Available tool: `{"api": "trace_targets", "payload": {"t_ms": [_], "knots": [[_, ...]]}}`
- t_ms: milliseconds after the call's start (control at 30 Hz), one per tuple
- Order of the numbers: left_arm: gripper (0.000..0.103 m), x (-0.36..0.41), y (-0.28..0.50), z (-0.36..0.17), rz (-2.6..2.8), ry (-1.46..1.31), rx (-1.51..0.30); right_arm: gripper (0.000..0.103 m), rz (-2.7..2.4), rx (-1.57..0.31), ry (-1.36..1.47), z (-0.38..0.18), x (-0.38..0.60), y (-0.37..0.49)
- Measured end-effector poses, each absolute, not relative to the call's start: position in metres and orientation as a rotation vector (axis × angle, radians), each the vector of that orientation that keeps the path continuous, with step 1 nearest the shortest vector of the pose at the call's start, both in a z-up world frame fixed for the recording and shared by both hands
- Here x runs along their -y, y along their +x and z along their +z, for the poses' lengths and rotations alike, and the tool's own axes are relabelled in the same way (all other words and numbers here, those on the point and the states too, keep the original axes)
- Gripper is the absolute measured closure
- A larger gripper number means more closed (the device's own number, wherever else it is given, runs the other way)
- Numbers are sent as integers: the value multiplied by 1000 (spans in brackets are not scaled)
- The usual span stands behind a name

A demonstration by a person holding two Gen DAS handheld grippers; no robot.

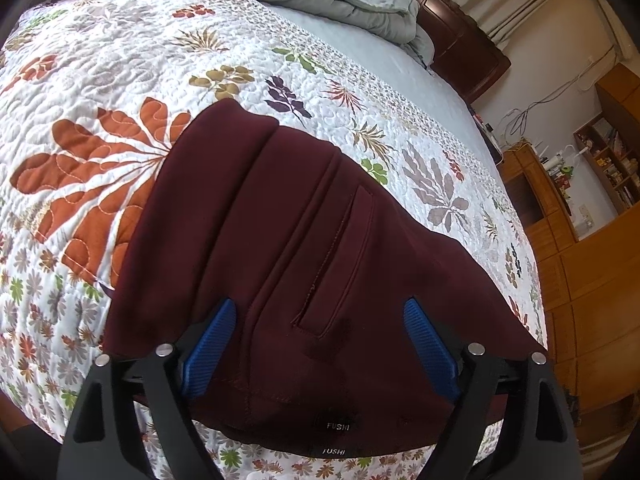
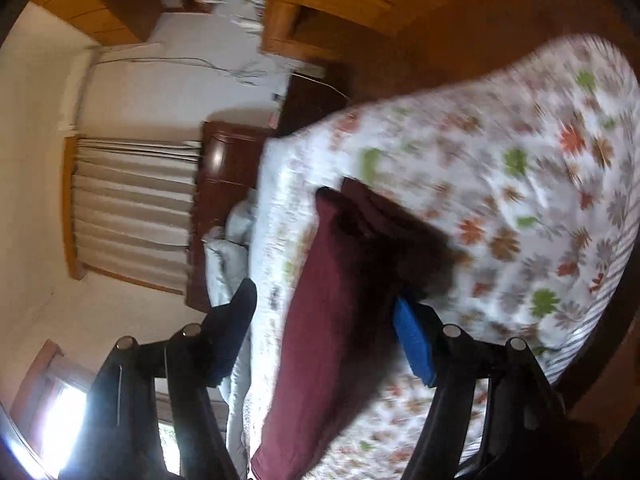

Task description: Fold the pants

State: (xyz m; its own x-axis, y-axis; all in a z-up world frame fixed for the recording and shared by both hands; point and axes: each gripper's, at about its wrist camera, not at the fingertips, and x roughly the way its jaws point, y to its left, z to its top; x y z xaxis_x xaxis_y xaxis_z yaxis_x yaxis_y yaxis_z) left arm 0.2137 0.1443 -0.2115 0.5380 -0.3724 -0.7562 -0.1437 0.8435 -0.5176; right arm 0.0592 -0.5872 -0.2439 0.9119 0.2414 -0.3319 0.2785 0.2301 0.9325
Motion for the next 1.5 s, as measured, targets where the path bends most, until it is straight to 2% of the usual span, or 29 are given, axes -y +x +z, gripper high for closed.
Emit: {"api": "trace_targets", "payload": {"t_ms": [133,233,267,300,400,467,700,1000,1500], "knots": [[15,-142,214,-211,-140,-564,-1009,43,8,-441,1338,-241,586,66],[15,-142,214,-211,-136,-560,-1010,48,7,-465,1295,-240,583,77],[14,-141,215,-211,-134,-560,-1009,59,-6,-494,1295,-247,583,82],[14,-141,215,-211,-132,-562,-1008,64,-20,-504,1286,-249,583,82],[13,-140,215,-211,-135,-558,-1008,59,1,-511,1263,-241,581,87],[13,-140,214,-211,-143,-554,-1003,60,2,-527,1248,-238,581,92],[12,-140,209,-206,-198,-511,-972,82,-57,-597,1228,-233,579,109],[12,-146,191,-188,-189,-345,-837,86,-131,-614,1125,-196,557,127],[12,-180,182,-184,-247,-529,-700,86,-215,-600,909,-122,499,153]]}}
